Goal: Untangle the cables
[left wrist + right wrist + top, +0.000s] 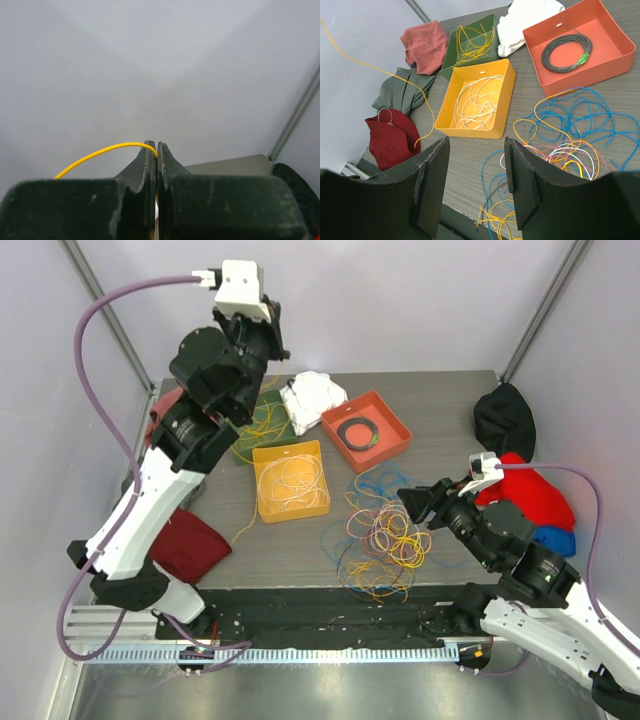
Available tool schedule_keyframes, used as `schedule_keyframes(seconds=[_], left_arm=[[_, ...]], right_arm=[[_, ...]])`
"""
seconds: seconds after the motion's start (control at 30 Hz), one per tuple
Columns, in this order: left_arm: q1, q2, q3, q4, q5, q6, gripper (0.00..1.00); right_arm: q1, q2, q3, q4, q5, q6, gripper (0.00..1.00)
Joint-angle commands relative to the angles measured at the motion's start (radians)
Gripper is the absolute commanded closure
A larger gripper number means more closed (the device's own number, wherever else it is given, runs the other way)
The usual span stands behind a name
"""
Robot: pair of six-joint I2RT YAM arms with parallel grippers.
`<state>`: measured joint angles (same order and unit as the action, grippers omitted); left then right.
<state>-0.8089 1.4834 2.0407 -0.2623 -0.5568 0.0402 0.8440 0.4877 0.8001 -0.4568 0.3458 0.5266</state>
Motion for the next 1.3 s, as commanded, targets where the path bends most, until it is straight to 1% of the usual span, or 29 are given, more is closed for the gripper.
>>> schedule_keyframes(seconds=[0.0, 0.13, 0.23, 0.33, 0.37, 0.43, 0.47, 0.53, 0.57, 0.6, 0.67, 0.7, 0.87, 1.0, 1.1, 1.27], left_arm=[[0.079, 0.054, 0.156, -0.011, -0.006, 0.059, 1.00], [0.125, 0.126, 0.251, 0.023, -0.002, 0.087, 1.00], [0.137, 0.140, 0.266, 0.061, 0.001, 0.093, 1.00], [0.140, 0.143, 0.260, 0.049, 0.035, 0.052, 1.00], [0.139, 0.140, 0.256, 0.037, 0.053, 0.008, 1.00], [0.139, 0.127, 0.225, 0.026, 0.089, -0.034, 1.00], [0.139, 0.105, 0.210, 0.021, 0.133, -0.110, 1.00], [0.136, 0.088, 0.194, 0.011, 0.185, -0.175, 1.00], [0.132, 0.077, 0.196, -0.009, 0.237, -0.204, 1.00], [0.125, 0.072, 0.199, -0.020, 0.274, -0.262, 1.00], [0.110, 0.064, 0.211, -0.040, 0.360, -0.307, 1.00], [0.085, 0.063, 0.220, -0.049, 0.382, -0.338, 1.00], [-0.018, 0.075, 0.309, -0.120, 0.486, -0.388, 1.00], [-0.041, 0.074, 0.323, -0.137, 0.592, -0.476, 1.00], [-0.056, 0.068, 0.316, -0.138, 0.620, -0.514, 1.00], [-0.078, 0.063, 0.306, -0.137, 0.656, -0.553, 1.00]], right_arm=[[0.001, -0.012, 0.011, 0.037, 0.009, -0.013, 0.45], [0.003, -0.009, 0.014, 0.038, 0.018, -0.036, 0.45], [0.003, 0.017, 0.010, 0.049, 0.022, -0.053, 0.45], [0.003, 0.055, -0.013, 0.079, 0.002, -0.053, 0.44], [0.001, 0.063, -0.030, 0.108, -0.007, -0.051, 0.45], [0.003, 0.084, -0.047, 0.145, -0.037, -0.045, 0.45], [0.003, 0.106, -0.061, 0.188, -0.045, -0.043, 0.44], [0.001, 0.129, -0.070, 0.234, -0.067, -0.042, 0.44], [0.003, 0.155, -0.078, 0.285, -0.076, -0.045, 0.44], [0.003, 0.169, -0.078, 0.309, -0.086, -0.046, 0.43], [0.003, 0.202, -0.073, 0.375, -0.114, -0.054, 0.41], [0.003, 0.239, -0.067, 0.394, -0.119, -0.056, 0.40], [0.003, 0.313, -0.030, 0.513, -0.207, -0.102, 0.36], [0.001, 0.341, -0.018, 0.569, -0.246, -0.132, 0.31], [0.003, 0.350, -0.022, 0.607, -0.242, -0.146, 0.29], [0.003, 0.373, -0.036, 0.673, -0.234, -0.152, 0.28]])
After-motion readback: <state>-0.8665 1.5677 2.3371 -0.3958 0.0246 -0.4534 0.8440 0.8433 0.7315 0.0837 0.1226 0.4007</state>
